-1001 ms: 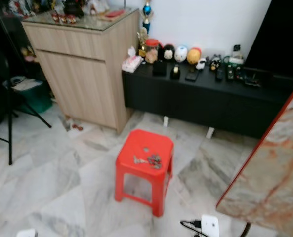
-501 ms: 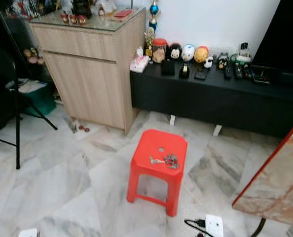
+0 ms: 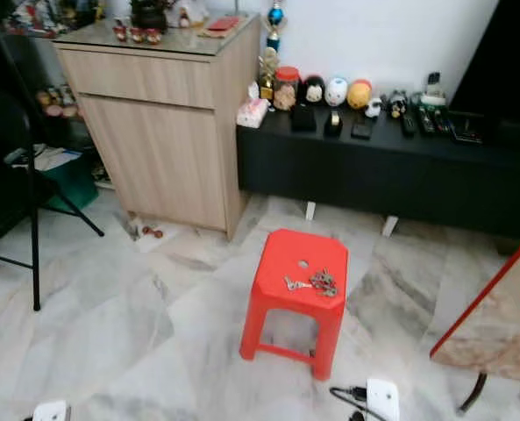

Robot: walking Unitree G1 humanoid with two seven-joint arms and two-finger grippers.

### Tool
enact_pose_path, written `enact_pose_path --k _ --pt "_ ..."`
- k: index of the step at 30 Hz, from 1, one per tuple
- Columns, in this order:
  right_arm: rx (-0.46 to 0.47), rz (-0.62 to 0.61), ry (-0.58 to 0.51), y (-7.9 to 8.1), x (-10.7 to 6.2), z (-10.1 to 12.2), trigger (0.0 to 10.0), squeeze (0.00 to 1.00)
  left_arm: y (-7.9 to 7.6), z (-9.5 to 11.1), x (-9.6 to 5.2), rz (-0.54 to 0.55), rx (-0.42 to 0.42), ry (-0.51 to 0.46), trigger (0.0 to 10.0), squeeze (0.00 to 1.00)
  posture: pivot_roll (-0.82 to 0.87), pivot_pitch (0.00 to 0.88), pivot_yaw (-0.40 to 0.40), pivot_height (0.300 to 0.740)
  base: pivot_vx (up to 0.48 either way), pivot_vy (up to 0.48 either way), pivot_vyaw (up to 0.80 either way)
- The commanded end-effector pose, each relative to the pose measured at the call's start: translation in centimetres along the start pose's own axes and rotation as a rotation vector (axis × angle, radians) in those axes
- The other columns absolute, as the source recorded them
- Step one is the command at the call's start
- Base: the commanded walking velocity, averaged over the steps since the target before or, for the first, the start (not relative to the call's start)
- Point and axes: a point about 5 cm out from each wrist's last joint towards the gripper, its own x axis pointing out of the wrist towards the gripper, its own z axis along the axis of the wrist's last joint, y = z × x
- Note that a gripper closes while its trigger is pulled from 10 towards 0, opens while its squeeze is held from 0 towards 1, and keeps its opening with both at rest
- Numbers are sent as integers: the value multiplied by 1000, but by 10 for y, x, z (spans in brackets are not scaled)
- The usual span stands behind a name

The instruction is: Hang keys on a hook

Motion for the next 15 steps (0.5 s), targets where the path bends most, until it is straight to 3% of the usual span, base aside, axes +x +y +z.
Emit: enact_pose_path --k 1,15 --pt "3 22 -11 8 1 4 10000 0 8 -1 -2 26 -15 8 10000 0 198 0 -11 740 0 319 0" --pt "11 13 -17 6 1 5 10000 0 7 -1 -2 11 -13 -2 10000 0 201 0 -13 740 0 0 0"
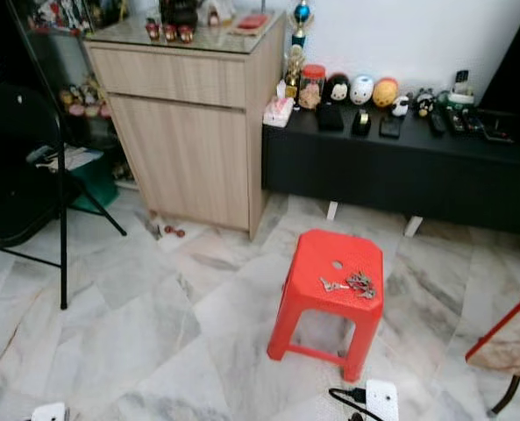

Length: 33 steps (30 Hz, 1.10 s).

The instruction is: Hang keys on a hook

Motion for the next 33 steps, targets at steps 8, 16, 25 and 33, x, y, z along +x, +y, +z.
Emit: enact_pose_path --k 8,16,25,33 --pt "16 -28 -28 -7 0 6 10000 0 -1 -1 0 -2 -6 -4 10000 0 201 0 -14 740 0 0 0" --pt "33 -36 -35 -8 0 6 10000 0 -1 -1 0 -3 -2 -5 10000 0 200 0 -14 740 0 0 0" --pt "42 -47 -56 -8 0 10 10000 0 -1 -1 0 -3 -1 -5 10000 0 199 0 -15 740 0 0 0" --pt "33 -70 -67 -10 0 11 10000 0 -2 -1 0 -5 3 -1 10000 0 201 0 -17 740 0 0 -271"
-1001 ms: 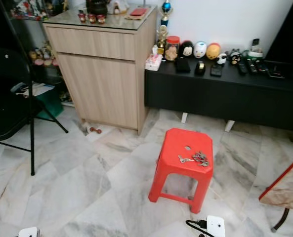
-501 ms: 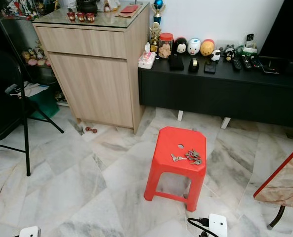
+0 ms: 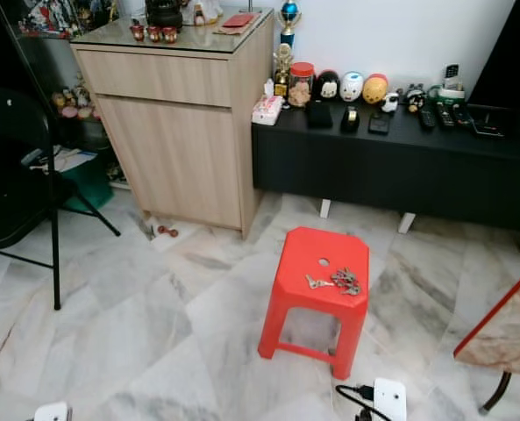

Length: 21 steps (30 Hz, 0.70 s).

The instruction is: Hang keys on a hook

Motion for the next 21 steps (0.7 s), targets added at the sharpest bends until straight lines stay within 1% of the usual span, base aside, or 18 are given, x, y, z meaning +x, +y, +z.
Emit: enact_pose_path --k 1,6,10,13,18,21 --pt "5 -23 -14 -4 0 1 10000 0 0 -2 -1 -3 3 3 10000 0 201 0 -17 740 0 0 0" --pt "30 -17 -21 -4 0 1 10000 0 0 -2 -1 -2 9 6 10000 0 196 0 -16 740 0 0 0" --pt "29 -4 -23 -3 0 0 10000 0 0 -3 -1 -5 12 5 10000 0 198 0 -17 740 0 0 0" --pt "29 1 -19 -3 0 0 10000 0 0 -3 -1 -8 14 4 10000 0 201 0 -19 740 244 0 0" --pt "105 -4 -17 -2 -1 -2 10000 0 -1 -3 -1 -10 16 6 10000 0 202 0 -17 740 251 0 0" --pt "109 6 -24 -2 -1 -1 10000 0 -1 -3 -1 -14 23 5 10000 0 201 0 -19 740 254 0 0"
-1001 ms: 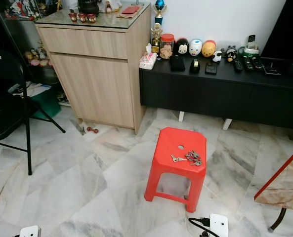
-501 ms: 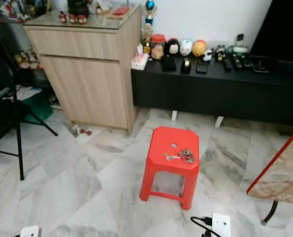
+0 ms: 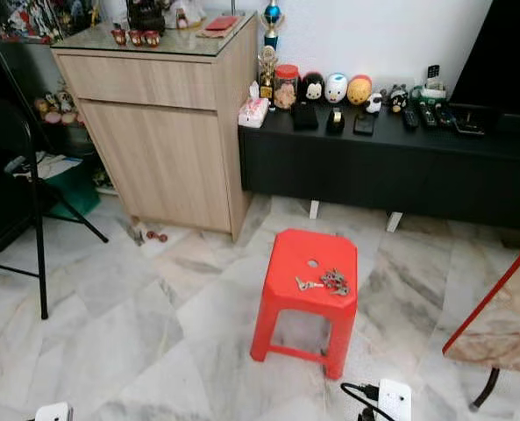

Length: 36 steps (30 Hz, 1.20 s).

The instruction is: Hang keys on a hook

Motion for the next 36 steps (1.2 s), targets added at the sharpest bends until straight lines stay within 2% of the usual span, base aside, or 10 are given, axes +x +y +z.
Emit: enact_pose_path --k 1,6,14,36 --pt "29 18 -19 2 0 3 10000 0 1 -2 -1 -8 16 13 10000 0 198 0 -19 740 255 0 0" --pt "53 25 -27 3 0 4 10000 0 1 -1 -1 -5 13 9 10000 0 191 0 -18 740 255 0 -453" --pt "16 34 -35 2 1 6 10000 0 0 -2 0 -4 5 8 10000 0 193 0 -22 740 255 0 0" --pt "11 51 -35 3 1 7 10000 0 -1 -1 0 -7 0 9 10000 0 191 0 -22 740 256 0 0"
